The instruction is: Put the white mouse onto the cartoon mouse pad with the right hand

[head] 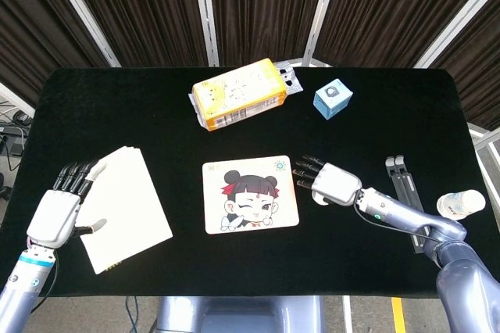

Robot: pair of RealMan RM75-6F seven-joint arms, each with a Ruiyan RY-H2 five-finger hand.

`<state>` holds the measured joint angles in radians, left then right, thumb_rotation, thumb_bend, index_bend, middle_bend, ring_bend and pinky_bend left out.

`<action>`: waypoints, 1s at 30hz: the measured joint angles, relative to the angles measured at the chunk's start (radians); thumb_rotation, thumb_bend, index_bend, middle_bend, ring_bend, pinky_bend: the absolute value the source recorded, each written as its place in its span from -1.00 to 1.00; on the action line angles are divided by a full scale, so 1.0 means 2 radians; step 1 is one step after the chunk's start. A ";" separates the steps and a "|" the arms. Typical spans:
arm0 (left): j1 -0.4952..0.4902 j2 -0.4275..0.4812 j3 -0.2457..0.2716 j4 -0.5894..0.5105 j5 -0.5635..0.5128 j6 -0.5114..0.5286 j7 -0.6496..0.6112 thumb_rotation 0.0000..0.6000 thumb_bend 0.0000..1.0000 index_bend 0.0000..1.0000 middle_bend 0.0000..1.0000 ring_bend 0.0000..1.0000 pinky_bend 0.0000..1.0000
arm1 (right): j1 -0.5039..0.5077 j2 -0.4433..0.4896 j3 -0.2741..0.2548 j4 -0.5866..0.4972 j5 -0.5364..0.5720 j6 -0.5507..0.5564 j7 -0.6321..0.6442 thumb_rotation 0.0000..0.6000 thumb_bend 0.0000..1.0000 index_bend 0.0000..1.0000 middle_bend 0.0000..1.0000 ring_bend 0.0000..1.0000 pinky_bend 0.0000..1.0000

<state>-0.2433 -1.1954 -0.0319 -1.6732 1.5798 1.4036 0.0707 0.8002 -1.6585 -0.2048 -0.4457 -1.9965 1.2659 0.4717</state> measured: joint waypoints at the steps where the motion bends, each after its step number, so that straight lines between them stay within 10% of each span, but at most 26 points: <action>1: 0.000 0.000 0.000 0.000 0.000 0.000 0.000 1.00 -0.74 -1.00 -1.00 -1.00 -1.00 | 0.000 0.000 -0.001 0.002 0.001 -0.001 -0.001 1.00 -0.96 -0.47 -0.74 -1.00 -1.00; 30: -0.002 -0.001 -0.001 0.000 -0.003 -0.002 0.005 1.00 -0.74 -1.00 -1.00 -1.00 -1.00 | 0.008 0.024 -0.021 -0.024 0.029 -0.046 -0.060 1.00 -0.95 -0.46 -0.74 -1.00 -1.00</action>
<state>-0.2472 -1.1967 -0.0338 -1.6733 1.5744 1.4000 0.0799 0.8167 -1.6112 -0.2459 -0.4944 -1.9380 1.1744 0.3514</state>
